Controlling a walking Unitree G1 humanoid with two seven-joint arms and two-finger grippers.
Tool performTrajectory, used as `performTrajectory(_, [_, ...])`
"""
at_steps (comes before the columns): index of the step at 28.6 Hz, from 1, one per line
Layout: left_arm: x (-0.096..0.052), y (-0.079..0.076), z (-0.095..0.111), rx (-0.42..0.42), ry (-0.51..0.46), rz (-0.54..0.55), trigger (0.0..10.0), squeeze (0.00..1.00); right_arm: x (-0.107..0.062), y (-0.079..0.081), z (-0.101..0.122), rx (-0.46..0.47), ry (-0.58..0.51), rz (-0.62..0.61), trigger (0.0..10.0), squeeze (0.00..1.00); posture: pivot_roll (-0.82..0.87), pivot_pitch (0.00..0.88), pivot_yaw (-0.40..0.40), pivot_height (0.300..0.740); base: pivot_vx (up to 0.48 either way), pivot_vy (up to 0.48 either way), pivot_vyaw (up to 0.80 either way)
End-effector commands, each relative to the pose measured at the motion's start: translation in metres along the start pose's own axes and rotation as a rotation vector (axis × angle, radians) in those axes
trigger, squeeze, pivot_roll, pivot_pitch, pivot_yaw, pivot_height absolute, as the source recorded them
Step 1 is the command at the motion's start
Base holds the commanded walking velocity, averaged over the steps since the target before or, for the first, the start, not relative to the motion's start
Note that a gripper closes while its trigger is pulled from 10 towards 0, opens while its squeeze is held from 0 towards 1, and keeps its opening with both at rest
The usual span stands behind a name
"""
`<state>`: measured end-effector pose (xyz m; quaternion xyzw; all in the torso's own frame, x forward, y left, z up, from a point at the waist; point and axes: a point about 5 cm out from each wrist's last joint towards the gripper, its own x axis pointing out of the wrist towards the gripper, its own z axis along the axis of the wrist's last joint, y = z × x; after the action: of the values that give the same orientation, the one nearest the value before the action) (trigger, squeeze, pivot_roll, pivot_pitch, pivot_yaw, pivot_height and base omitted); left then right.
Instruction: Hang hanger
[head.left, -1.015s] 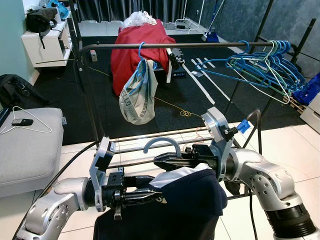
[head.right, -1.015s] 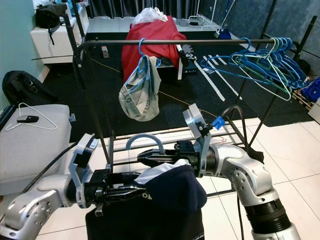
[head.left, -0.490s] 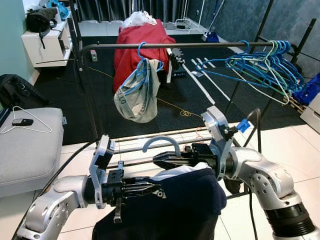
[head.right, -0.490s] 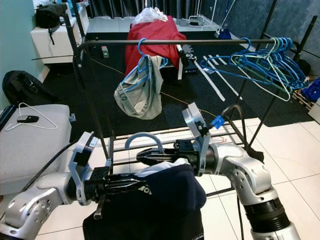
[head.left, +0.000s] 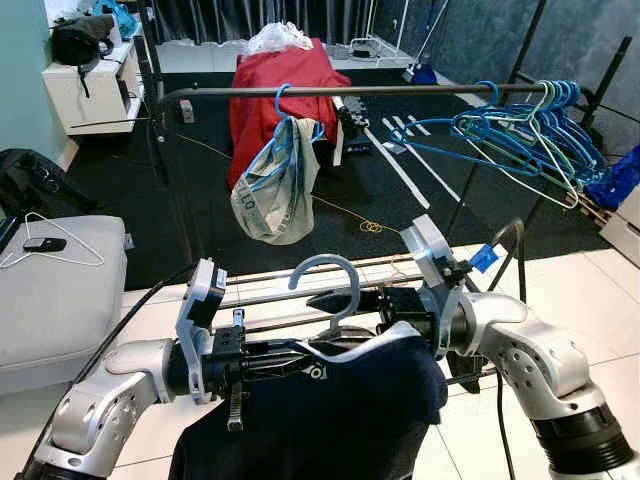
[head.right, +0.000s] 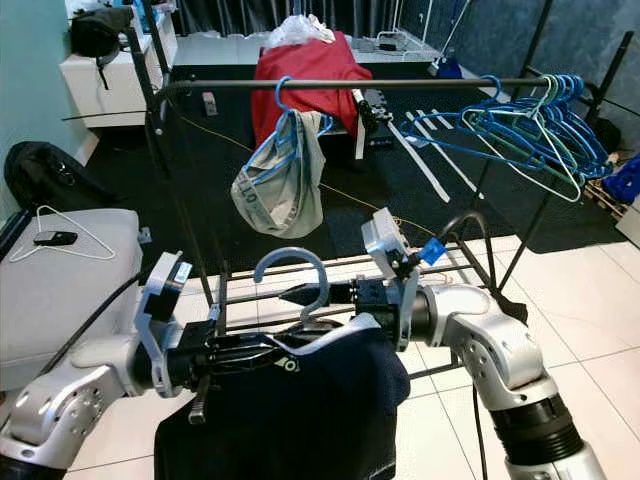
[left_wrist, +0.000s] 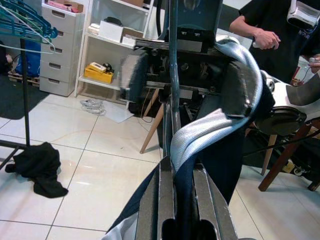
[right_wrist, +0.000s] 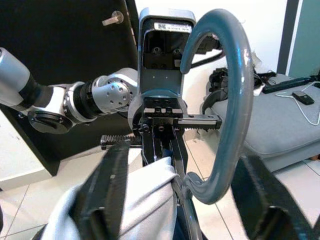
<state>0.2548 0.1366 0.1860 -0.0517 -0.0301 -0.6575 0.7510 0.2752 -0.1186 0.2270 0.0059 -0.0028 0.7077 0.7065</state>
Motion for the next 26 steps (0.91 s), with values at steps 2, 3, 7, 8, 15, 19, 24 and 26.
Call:
performTrajectory(2, [0.0,0.001,0.009,0.052,-0.029,-0.003,0.0,0.0,-0.004,0.0,-0.006,-0.026,0.047,-0.019,10.0,0.81,-0.1,0.09,-0.037,0.74,0.0,0.0,0.0])
performTrajectory(3, [-0.001,0.001,0.009,0.053,-0.023,-0.003,0.0,0.0,-0.007,-0.001,-0.006,-0.049,0.058,-0.039,10.0,0.0,-0.1,0.09,-0.037,0.74,0.0,0.0,0.0])
performTrajectory(7, [-0.003,0.0,0.007,0.054,-0.012,-0.003,0.0,0.0,-0.022,-0.006,-0.002,-0.095,0.079,-0.117,10.0,0.0,-0.1,0.09,-0.037,0.74,0.0,0.0,0.0])
performTrajectory(8, [-0.003,0.0,0.007,0.053,-0.011,-0.004,0.0,0.0,-0.029,-0.008,0.0,-0.103,0.087,-0.141,10.0,0.0,-0.1,0.09,-0.037,0.74,0.0,0.0,0.0])
performTrajectory(15, [-0.007,-0.002,0.007,0.051,0.012,-0.01,0.0,0.0,-0.069,-0.013,0.005,-0.12,0.196,-0.256,10.0,0.0,-0.11,0.094,-0.035,0.74,0.0,0.0,0.0])
performTrajectory(19, [-0.009,-0.003,0.005,0.052,0.034,-0.014,0.0,0.0,-0.089,-0.014,0.011,-0.122,0.221,-0.318,10.0,0.0,-0.11,0.092,-0.035,0.74,0.0,0.0,0.0])
performTrajectory(24, [-0.011,-0.001,0.004,0.061,0.049,-0.002,0.0,0.0,-0.104,-0.015,0.026,-0.125,0.122,-0.383,10.0,0.0,-0.1,0.088,-0.033,0.74,0.0,0.0,0.0])
performTrajectory(26, [-0.013,0.0,0.002,0.07,0.073,0.004,0.0,0.0,-0.109,-0.016,0.037,-0.116,-0.015,-0.417,10.0,0.0,-0.1,0.085,-0.031,0.74,0.0,0.0,0.0])
